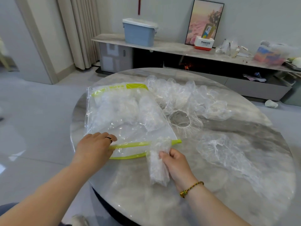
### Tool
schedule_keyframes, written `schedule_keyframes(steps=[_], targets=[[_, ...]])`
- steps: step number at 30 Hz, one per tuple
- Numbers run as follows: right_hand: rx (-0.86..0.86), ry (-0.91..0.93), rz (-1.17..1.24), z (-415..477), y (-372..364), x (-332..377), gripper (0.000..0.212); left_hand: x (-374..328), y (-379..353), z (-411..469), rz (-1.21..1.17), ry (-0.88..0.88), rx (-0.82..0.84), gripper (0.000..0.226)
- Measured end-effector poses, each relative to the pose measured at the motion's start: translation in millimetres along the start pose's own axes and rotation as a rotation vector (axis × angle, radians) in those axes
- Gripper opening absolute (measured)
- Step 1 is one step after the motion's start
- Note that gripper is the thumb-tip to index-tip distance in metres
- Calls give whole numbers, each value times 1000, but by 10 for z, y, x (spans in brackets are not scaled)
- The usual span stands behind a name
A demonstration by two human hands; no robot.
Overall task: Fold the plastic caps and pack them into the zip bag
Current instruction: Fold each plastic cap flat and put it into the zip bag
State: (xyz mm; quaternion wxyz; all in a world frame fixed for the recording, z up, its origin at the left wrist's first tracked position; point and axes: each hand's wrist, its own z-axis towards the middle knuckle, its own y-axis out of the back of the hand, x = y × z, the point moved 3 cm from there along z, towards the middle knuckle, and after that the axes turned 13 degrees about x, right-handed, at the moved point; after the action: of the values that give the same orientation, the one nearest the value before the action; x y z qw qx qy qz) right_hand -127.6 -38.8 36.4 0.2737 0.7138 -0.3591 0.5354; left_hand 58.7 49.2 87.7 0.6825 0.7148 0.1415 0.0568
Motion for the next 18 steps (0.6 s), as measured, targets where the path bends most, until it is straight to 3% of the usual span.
schedule_keyframes(steps=[2, 4, 6, 8, 10, 13, 15, 18], targets=[[43, 26, -62, -20, -101, -18, 18, 102, 18, -36, -92, 46, -75, 21], [-25, 116, -263, -99, -150, 8, 30, 92, 121, -84, -217, -30, -192, 15], [-126, 240, -475, -144, -229, 95, 40, 96, 207, -78, -176, -134, -369, 23], [-112, 304, -607, -100, -367, 199, 39, 59, 263, -61, -145, -168, -409, 35], [-38, 252, -691, 93, -558, 329, 38, 60, 304, -26, -166, -220, -410, 38], [-77, 154, -540, 554, -694, 556, 35, 134, 317, 4, -214, -254, -379, 39], [-158, 136, -448, 851, -732, 722, 15, 211, 312, -5, -264, -243, -356, 37], [-238, 125, -441, 1123, -791, 912, 28, 345, 254, 2, -371, -226, -324, 38]])
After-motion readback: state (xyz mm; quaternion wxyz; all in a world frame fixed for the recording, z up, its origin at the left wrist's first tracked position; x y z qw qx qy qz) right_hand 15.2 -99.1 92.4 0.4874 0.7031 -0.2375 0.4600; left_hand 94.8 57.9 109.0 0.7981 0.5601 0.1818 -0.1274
